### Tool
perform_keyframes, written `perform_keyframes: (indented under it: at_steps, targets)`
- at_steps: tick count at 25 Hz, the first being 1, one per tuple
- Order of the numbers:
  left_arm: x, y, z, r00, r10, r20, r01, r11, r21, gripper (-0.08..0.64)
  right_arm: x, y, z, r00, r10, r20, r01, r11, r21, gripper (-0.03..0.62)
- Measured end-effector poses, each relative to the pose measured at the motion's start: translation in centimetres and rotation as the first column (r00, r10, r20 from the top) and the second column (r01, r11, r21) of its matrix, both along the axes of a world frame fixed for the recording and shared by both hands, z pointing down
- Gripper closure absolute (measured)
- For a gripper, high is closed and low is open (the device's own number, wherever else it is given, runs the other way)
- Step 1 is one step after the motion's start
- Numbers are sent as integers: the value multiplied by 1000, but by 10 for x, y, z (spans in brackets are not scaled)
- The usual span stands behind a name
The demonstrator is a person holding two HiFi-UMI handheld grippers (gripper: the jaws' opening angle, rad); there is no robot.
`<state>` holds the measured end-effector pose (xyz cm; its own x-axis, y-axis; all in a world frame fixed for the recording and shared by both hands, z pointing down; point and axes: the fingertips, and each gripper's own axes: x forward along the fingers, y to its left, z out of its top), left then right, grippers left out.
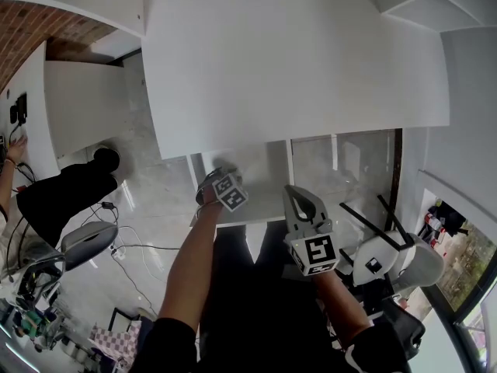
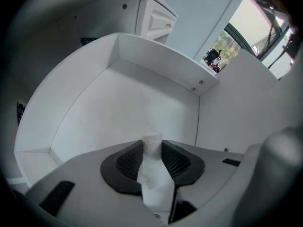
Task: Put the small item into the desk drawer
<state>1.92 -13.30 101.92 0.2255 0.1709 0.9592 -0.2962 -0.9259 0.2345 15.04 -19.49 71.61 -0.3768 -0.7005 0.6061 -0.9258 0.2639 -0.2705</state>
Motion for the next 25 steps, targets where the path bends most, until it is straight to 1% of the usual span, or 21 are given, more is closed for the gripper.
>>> perform_keyframes:
  at_steps: [6, 13, 17, 19, 23, 25]
  targets:
    - [-1, 5, 1, 1000, -20, -1, 20, 999, -40, 408, 1, 2, 1, 1000, -3, -4, 3, 1000, 1, 578]
    - [0, 6, -2, 999, -44, 1, 44, 998, -47, 380, 3, 4, -6, 1000, 4, -9, -4, 1000, 14, 578]
    - [3, 0, -14, 996, -84, -14, 83, 996, -28, 380, 8, 5, -17, 1000, 6, -16, -6, 999, 38, 578]
    - [3, -1, -27, 995, -101, -22, 101, 995, -13, 395, 8, 6, -25, 1000, 8, -13, -7, 999, 42, 578]
    - [-6, 18, -60, 994, -105, -29, 105, 994, -6, 409, 0, 16, -49, 1000, 9, 4, -9, 1000, 26, 578]
    - [-7, 6, -72, 992, -112, -51, 114, 993, 38, 432, -2, 6, -62, 1000, -3, 5, 3, 998, 65, 578]
